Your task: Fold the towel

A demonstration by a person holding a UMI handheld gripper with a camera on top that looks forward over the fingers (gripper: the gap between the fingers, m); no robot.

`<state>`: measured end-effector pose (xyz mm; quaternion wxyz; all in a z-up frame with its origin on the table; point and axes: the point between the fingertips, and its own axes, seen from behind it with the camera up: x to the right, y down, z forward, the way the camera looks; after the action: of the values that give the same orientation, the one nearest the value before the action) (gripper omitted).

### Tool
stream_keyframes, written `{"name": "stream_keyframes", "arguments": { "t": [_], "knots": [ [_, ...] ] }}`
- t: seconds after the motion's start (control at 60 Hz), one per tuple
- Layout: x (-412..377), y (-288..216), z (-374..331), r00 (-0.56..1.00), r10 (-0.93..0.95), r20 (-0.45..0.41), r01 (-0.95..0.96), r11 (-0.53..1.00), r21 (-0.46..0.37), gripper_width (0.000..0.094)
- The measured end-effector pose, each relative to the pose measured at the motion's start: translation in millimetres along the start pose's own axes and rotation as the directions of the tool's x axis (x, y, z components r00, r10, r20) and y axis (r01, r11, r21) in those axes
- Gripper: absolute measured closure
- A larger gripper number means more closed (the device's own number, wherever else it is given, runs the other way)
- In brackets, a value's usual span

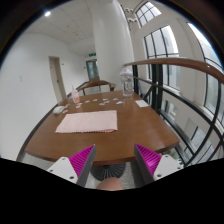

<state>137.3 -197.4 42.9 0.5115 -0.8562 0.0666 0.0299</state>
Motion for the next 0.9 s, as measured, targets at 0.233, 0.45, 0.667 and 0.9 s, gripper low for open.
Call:
{"name": "stream_keyframes", "arguments": {
  "t": [0.233, 0.45, 0.667, 0.9],
  "knots": [
    [-14.4, -12.5, 9.9, 1.000, -0.027, -0.009, 0.026, 0.999, -0.033, 0.0136],
    [-110.6, -17.4, 54.2, 0.992, -0.053, 0.111, 0.066, 0.991, -0.120, 0.0134],
    [-230.3, -49.3, 125.8, 0.976, -0.127, 0.178, 0.142, 0.987, -0.072, 0.0142],
    [-277.6, -39.8, 211.4, 0.957, -0.264, 0.119, 0.278, 0.954, -0.115, 0.0189]
  ]
}}
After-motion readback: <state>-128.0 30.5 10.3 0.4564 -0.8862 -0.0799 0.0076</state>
